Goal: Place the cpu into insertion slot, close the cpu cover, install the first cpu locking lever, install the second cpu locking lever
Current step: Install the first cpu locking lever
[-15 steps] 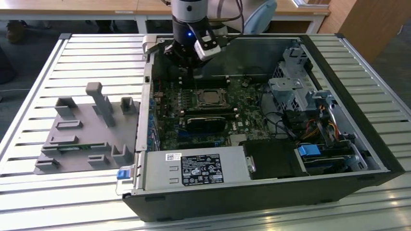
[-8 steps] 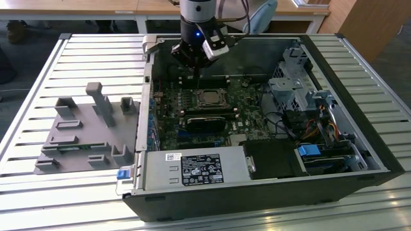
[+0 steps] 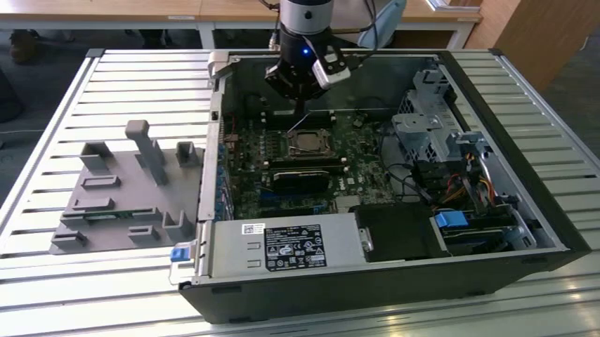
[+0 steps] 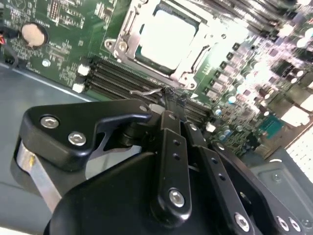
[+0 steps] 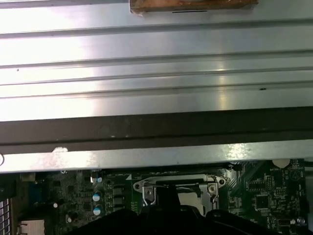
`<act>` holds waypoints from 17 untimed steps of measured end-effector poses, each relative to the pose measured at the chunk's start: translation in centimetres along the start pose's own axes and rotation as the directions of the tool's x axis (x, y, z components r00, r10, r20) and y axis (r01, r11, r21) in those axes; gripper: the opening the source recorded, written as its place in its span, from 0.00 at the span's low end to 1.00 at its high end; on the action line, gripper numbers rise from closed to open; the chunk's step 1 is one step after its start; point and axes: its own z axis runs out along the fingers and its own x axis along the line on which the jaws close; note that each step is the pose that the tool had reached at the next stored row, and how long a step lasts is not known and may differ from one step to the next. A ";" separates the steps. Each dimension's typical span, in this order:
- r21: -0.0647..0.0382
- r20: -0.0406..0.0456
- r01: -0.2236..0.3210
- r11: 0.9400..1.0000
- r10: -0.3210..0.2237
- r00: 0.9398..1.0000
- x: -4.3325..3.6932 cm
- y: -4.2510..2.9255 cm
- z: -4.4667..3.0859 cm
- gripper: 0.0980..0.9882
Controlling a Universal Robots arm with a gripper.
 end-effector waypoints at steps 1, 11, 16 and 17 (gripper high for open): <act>-0.010 -0.001 0.000 1.000 0.000 1.000 0.00 -0.01 0.03 0.02; -0.024 -0.001 0.030 0.999 -0.030 1.000 -0.16 0.04 1.02 0.02; -0.024 -0.001 0.030 0.999 -0.030 1.000 -0.49 0.34 1.24 0.02; -0.024 -0.001 0.030 0.999 -0.030 1.000 -0.58 0.37 1.27 0.02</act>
